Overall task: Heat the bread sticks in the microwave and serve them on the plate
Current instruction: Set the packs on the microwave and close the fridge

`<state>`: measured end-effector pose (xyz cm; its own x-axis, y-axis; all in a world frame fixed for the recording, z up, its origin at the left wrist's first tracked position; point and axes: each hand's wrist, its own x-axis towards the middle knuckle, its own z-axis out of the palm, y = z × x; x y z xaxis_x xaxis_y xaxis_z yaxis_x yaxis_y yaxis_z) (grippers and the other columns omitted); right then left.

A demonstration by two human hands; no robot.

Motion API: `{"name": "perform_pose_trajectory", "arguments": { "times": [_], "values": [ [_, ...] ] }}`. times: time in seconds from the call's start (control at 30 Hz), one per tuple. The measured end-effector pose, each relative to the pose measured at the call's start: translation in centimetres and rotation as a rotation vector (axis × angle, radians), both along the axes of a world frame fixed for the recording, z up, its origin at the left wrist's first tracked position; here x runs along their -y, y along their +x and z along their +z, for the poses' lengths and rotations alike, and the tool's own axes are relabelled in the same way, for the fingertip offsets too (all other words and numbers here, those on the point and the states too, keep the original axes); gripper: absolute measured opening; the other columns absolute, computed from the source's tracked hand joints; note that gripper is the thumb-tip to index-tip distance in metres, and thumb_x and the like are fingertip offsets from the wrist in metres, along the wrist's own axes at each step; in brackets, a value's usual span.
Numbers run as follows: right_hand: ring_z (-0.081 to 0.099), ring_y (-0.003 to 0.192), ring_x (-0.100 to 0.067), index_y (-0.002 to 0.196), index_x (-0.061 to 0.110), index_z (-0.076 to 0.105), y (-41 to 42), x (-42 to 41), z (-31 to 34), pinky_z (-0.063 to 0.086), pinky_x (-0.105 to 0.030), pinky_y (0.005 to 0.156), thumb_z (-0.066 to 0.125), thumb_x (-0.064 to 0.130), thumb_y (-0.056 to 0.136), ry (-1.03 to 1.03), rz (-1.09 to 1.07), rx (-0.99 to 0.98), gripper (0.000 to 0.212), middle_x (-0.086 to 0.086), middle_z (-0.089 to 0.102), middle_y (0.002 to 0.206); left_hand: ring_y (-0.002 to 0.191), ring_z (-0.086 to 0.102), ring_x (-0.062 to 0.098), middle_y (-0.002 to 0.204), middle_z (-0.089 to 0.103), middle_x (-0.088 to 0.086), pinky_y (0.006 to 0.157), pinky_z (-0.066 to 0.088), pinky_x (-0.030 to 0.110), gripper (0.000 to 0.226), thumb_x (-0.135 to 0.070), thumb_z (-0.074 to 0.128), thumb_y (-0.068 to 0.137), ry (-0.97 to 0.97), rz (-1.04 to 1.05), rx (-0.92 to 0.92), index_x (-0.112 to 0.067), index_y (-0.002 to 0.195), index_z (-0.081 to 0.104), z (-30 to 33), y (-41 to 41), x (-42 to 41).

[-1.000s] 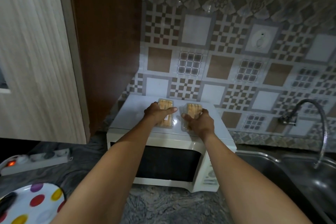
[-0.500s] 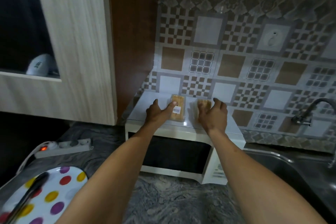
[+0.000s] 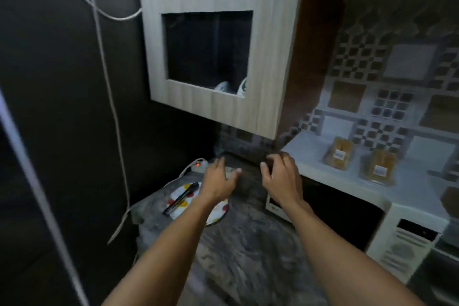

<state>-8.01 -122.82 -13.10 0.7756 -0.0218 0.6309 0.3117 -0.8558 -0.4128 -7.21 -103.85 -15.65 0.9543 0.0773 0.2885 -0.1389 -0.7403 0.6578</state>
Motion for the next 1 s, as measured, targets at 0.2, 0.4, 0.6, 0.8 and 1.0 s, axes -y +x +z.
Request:
{"name": "perform_pose_trajectory", "arguments": {
  "times": [0.2,0.4,0.6,0.8,1.0],
  "values": [
    [0.052,0.116,-0.021,0.112,0.015,0.065,-5.2,-13.9,-1.0,0.043,-0.034,0.096,0.061,0.030,0.094,0.043,0.329,-0.004,0.023,-0.003,0.057,0.120,0.150,0.002,0.030,0.162,0.003,0.018,0.123,0.000,0.039,0.073,-0.051,0.032,0.101,0.428,0.346,0.122,-0.007,0.155,0.012,-0.9,-12.1,-14.0],
    [0.045,0.131,-0.016,0.126,0.021,0.059,-11.6,-27.5,0.2,0.042,-0.035,0.107,0.059,0.037,0.096,0.035,0.689,-0.024,0.035,0.001,0.050,0.139,0.149,0.002,0.037,0.160,0.002,0.025,0.122,0.004,0.048,0.076,-0.039,0.048,0.097,0.707,0.732,0.221,-0.001,0.154,0.015,1.7,-24.5,-26.6],
    [0.024,0.148,-0.017,0.147,0.019,0.042,-19.6,-39.2,2.1,0.023,-0.035,0.120,0.054,0.047,0.097,-0.096,0.997,0.101,0.059,0.001,0.028,0.161,0.149,-0.007,0.039,0.159,-0.007,0.028,0.121,-0.003,0.049,0.084,-0.031,0.054,0.094,0.706,1.122,0.315,0.002,0.154,0.005,5.7,-37.3,-34.9],
    [0.004,0.154,-0.021,0.157,0.013,0.027,-27.9,-49.0,4.9,0.009,-0.041,0.125,0.047,0.050,0.099,-0.235,1.224,0.303,0.071,-0.004,0.007,0.167,0.148,-0.011,0.040,0.159,-0.011,0.027,0.121,-0.001,0.051,0.086,-0.043,0.041,0.098,0.596,1.485,0.305,0.001,0.153,-0.007,9.1,-48.6,-41.2],
    [-0.008,0.154,-0.024,0.160,0.015,0.009,-34.1,-56.3,7.3,0.005,-0.045,0.125,0.046,0.050,0.098,-0.398,1.239,0.462,0.081,-0.008,-0.009,0.167,0.149,-0.018,0.027,0.160,-0.020,0.016,0.122,-0.002,0.046,0.077,-0.047,0.029,0.103,0.592,1.316,0.212,-0.008,0.153,-0.014,9.0,-52.5,-46.7]
  ]
}}
